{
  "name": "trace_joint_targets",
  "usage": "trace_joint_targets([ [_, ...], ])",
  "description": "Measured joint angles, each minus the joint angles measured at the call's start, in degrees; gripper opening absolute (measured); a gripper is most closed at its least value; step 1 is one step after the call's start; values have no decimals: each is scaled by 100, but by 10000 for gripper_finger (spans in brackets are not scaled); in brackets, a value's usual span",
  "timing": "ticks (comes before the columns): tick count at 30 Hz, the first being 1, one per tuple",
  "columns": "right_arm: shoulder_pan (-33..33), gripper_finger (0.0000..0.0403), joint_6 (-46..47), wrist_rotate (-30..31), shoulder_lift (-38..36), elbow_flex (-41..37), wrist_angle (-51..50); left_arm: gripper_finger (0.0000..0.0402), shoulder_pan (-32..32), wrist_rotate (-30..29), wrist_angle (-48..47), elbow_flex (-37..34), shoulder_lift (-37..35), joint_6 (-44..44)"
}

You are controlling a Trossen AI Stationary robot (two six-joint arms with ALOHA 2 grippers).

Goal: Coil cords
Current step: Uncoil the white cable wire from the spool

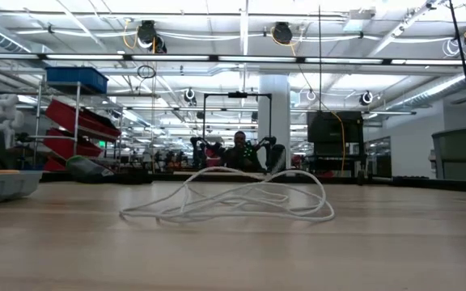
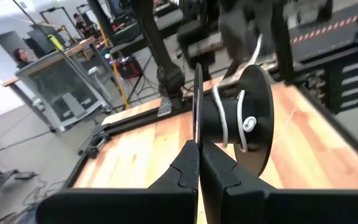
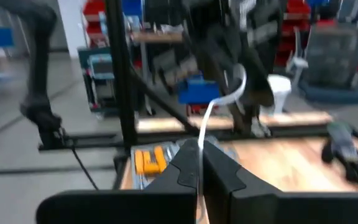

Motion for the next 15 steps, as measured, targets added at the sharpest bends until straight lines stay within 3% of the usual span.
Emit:
trace_joint_targets([
  [4,1,0,-618,-105,-46,1,721,0,1,-317,-2,0,15,163],
  [6,-70,0,-838,-441,-46,1,1000,0,7,-551,11,0,64,433],
  [15,-715,0,-704,-1559,15,1,1118,0,213,-1767,127,0,477,1593],
])
